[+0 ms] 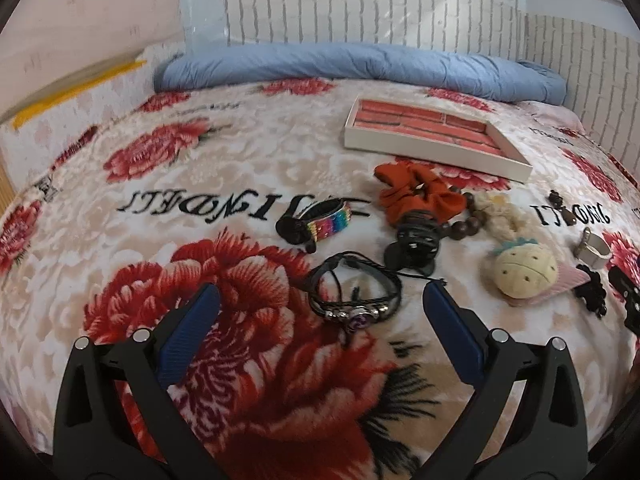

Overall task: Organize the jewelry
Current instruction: 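Move left tool toward black leather bracelet while right tool approaches black scrunchie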

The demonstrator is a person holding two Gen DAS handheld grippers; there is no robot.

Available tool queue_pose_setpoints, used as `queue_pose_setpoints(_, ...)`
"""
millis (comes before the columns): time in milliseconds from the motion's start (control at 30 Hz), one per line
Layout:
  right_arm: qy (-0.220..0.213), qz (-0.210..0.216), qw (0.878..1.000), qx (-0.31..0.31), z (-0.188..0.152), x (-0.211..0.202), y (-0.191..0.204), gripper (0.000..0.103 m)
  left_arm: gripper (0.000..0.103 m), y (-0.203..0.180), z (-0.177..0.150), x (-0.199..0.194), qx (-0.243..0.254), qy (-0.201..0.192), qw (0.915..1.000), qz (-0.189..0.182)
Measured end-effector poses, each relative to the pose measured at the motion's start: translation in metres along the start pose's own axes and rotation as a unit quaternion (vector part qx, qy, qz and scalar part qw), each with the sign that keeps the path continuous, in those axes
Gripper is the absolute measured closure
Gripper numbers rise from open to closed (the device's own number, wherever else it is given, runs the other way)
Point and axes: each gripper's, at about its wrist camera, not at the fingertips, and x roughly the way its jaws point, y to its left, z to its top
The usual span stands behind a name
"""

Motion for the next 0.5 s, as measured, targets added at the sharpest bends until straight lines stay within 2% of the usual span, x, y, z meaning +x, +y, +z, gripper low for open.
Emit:
queue_pose_setpoints(200,0.023,0.003,1.0,-0.008,-0.002,0.011,0.003,0.004,0.005,0.004,-0.001,0.032,0.007,0.052,0.9985,0.013)
queue_pose_setpoints(500,0.047,0.009,0.999,-0.002,-0.006,0.025,0.002,0.004,0.005,0.019,0.005,0.052,-0.015,0.075,0.9971,0.009)
